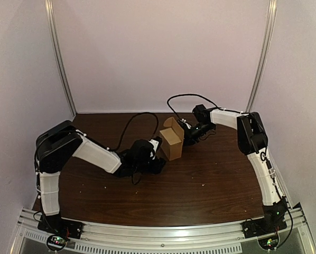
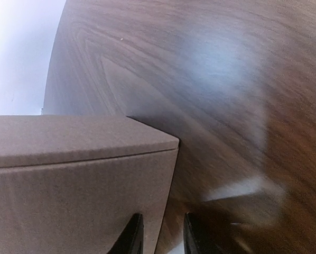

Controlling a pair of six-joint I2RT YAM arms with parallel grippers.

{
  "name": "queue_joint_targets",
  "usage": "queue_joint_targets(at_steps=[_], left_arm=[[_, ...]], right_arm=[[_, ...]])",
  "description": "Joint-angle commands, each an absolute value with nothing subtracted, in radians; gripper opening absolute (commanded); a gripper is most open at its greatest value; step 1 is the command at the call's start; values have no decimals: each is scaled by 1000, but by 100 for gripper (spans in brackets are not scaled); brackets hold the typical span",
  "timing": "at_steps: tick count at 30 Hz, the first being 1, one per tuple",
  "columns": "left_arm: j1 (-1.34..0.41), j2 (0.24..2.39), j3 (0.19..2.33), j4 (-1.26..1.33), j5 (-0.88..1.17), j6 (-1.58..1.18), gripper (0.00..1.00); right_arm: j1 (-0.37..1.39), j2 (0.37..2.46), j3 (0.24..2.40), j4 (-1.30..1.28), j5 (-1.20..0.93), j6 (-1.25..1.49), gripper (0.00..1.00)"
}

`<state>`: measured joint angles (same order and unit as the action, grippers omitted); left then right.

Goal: Fold the paper box

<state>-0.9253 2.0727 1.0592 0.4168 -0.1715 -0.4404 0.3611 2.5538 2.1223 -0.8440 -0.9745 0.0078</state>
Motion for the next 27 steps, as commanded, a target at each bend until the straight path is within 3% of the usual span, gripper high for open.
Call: queue_joint_targets(at_steps=[1, 18, 27], left_arm=[[-921, 1931, 975, 330, -239, -404, 58], [-987, 1617, 698, 132, -187, -537, 57], [-1027, 1226, 600, -202, -231, -534, 57]], right_arm=[[428, 2592, 2175, -862, -1002, -42, 27], [625, 2587, 2113, -907, -1002, -114, 27], [641, 2569, 2119, -951, -992, -125, 29]])
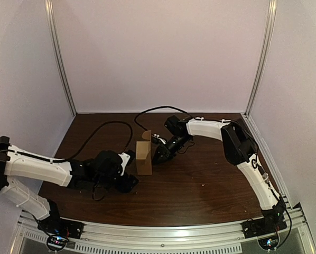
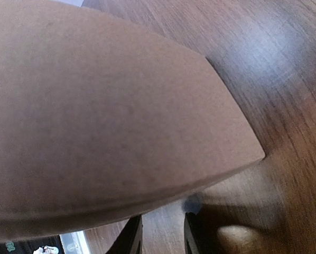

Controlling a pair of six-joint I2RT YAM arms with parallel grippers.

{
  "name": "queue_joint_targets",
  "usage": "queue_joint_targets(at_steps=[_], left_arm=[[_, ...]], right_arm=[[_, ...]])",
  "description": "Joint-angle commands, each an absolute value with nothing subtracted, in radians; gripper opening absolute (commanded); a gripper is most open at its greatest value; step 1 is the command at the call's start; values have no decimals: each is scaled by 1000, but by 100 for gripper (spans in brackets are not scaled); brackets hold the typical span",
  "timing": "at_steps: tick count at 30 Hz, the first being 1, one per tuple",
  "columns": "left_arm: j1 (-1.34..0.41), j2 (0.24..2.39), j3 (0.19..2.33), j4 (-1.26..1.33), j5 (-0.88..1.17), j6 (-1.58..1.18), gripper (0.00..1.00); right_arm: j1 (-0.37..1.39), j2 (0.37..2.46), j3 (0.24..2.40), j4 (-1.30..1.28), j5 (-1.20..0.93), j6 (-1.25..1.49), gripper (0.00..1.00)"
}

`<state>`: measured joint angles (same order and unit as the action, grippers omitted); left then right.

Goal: Fold the paper box

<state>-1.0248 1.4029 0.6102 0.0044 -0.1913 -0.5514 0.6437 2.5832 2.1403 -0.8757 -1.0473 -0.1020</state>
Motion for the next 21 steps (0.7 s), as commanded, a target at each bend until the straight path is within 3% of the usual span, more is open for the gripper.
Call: queue_joint_targets(at_steps=[1, 3, 6, 7, 12, 21], left_arm=[[-1027, 1162, 611, -255, -268, -502, 58], [-1023, 1060, 646, -312, -341, -390, 66], [-988, 1008, 698, -307, -374, -229, 90], [-936, 1029, 742, -302, -315, -171, 93], [-688, 1347, 1045, -406, -2, -120, 87], [-575, 1733, 1357, -433, 291, -96, 87]], right_arm=[[632, 2552, 2109, -963, -983, -136, 30], [611, 2493, 2070, -976, -949, -167, 34], [574, 2403, 2006, -974, -913, -189, 41], [561, 2375, 1989, -979, -905, -197, 43], [531, 2225, 1886, -1011, -841, -279, 47], [529, 1990, 1659, -988, -834, -343, 52]])
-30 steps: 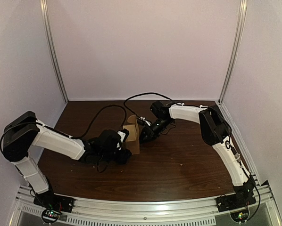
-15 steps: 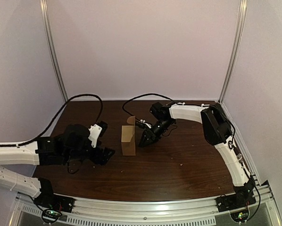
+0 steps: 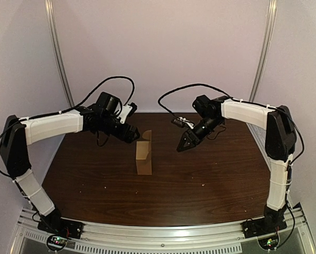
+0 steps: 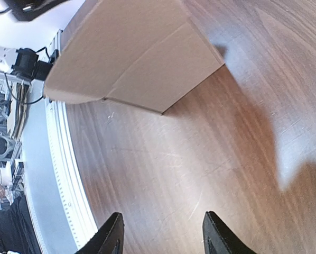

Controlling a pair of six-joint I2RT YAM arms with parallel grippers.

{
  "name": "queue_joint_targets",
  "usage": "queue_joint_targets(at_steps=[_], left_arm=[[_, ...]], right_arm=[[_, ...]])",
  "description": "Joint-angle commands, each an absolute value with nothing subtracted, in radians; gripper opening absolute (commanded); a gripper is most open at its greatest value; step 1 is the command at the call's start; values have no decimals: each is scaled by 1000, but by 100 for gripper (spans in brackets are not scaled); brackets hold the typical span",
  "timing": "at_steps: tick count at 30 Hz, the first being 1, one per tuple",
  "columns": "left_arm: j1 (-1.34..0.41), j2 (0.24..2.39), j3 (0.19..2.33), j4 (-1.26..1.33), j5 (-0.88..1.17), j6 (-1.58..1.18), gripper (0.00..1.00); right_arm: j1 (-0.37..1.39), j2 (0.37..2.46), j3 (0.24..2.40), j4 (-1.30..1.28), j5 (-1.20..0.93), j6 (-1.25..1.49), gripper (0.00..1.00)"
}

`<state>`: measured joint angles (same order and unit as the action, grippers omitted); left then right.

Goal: Fold the paper box

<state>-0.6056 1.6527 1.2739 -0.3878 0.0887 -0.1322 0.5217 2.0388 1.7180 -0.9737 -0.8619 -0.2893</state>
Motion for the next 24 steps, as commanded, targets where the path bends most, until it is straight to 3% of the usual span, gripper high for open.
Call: queue_joint_targets(at_steps=[1, 6, 12, 24], left_arm=[[-566, 1763, 1382, -440, 329, -90, 87], [-541, 1897, 1485, -469, 484, -79, 88], [-540, 1961, 1521, -491, 532, -63, 86], [-540, 1825, 1361, -527, 586, -101, 77]], right_arm=[[529, 1977, 1647, -988, -835, -349, 52], [526, 1942, 1605, -988, -847, -363, 52], [525, 1942, 1595, -989, -859, -367, 52], [525, 1959, 1609, -1002, -891, -377, 52]])
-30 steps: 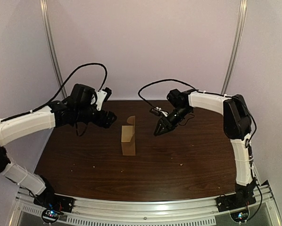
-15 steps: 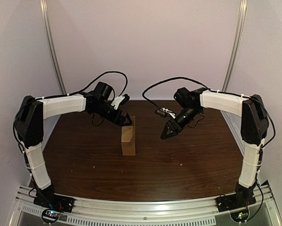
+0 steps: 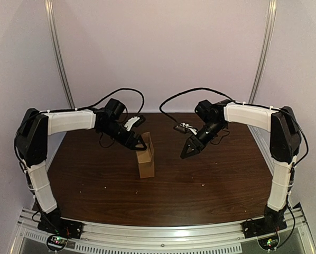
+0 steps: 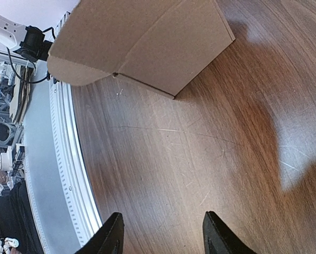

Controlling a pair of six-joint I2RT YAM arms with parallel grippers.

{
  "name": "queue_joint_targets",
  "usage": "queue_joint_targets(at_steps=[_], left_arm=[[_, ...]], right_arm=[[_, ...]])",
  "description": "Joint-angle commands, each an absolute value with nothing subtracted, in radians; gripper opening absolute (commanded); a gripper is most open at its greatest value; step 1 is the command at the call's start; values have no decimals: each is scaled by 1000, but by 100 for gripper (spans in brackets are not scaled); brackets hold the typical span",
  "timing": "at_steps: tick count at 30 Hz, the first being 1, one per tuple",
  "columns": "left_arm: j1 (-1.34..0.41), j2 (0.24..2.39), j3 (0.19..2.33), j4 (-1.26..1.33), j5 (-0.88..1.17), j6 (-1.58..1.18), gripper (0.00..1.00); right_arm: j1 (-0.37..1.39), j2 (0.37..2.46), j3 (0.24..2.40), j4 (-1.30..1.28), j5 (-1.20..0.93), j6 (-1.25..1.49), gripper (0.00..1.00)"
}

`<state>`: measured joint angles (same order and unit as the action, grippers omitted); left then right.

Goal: Fold the paper box

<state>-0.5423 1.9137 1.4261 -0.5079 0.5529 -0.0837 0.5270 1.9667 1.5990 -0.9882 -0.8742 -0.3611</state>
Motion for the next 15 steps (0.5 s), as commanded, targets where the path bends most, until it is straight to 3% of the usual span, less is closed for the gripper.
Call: queue_joint_targets(at_steps=[1, 10, 15], left_arm=[[-540, 1807, 1340, -525, 585, -110, 76], [-564, 1631, 1119, -479, 578, -186, 73], [-609, 1506, 1038, -542, 390, -193, 71]], right_arm=[[525, 1961, 1609, -1003, -894, -378, 52], [526, 1976, 1597, -1014, -942, -410, 52], [536, 1931, 1582, -1036, -953, -480, 51]])
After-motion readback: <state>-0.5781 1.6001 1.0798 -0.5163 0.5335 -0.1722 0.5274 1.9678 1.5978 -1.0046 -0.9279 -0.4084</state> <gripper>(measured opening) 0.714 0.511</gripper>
